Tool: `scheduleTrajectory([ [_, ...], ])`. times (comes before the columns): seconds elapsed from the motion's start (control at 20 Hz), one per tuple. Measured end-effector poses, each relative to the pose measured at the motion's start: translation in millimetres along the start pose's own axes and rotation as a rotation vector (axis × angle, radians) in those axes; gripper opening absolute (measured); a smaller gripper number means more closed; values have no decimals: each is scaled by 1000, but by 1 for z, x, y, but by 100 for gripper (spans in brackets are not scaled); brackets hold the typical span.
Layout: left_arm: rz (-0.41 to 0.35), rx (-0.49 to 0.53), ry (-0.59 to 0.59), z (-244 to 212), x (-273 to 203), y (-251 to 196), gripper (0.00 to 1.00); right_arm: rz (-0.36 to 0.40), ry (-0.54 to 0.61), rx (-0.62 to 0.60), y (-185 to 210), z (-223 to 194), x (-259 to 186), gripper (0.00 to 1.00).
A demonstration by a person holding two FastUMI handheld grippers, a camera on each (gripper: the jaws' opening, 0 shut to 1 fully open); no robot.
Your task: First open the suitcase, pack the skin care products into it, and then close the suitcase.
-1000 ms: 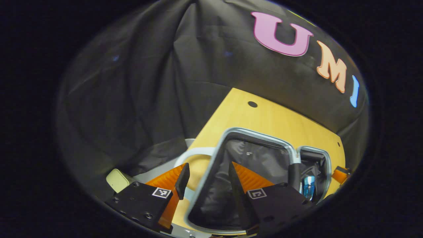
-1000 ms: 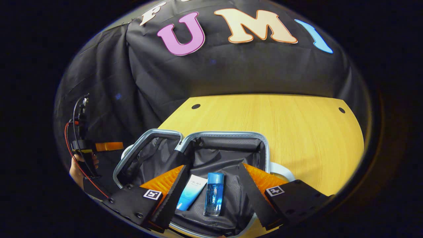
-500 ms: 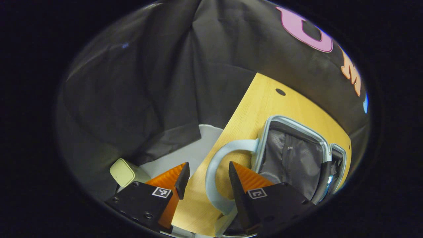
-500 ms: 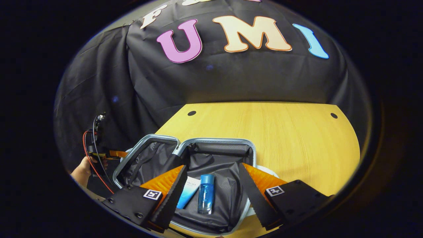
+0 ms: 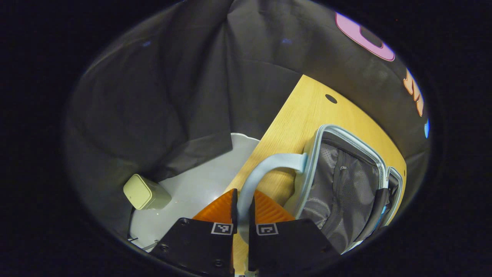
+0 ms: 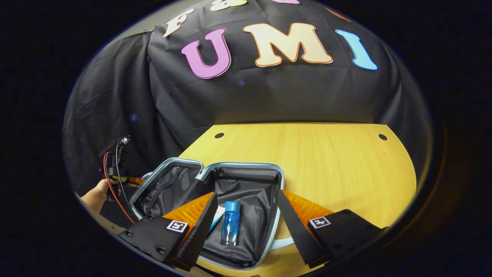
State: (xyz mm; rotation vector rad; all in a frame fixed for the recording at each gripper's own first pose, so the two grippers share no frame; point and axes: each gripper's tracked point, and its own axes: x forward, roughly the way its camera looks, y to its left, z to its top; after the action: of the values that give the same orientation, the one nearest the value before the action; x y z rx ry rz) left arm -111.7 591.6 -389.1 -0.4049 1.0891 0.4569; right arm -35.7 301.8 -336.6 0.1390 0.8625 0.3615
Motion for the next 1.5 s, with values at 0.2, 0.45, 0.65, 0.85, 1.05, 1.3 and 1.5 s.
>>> scheduleTrajectory([
  [0.2, 86, 84, -107, 20, -35, -3, 4, 34, -8, -4, -13, 1, -11, 98],
  [0.45, 106, 149, -233, 42, -94, -25, 2, 81, -39, -3, -25, 15, -22, 98],
  [0.65, 87, 172, -315, 56, -141, -48, 1, 121, -63, -22, -28, 24, -30, 98],
  [0.85, 52, 210, -368, 60, -177, -82, 1, 147, -78, -36, -33, 26, -39, 98],
  [1.05, -12, 238, -420, 65, -203, -126, 0, 153, -93, -33, -42, 30, -47, 98],
  [1.3, -94, 367, -492, 68, -235, -194, 0, 138, -97, -21, -64, 26, -61, 98],
  [1.5, -179, 436, -512, 58, -255, -250, 0, 121, -98, 7, -82, 23, -70, 98],
])
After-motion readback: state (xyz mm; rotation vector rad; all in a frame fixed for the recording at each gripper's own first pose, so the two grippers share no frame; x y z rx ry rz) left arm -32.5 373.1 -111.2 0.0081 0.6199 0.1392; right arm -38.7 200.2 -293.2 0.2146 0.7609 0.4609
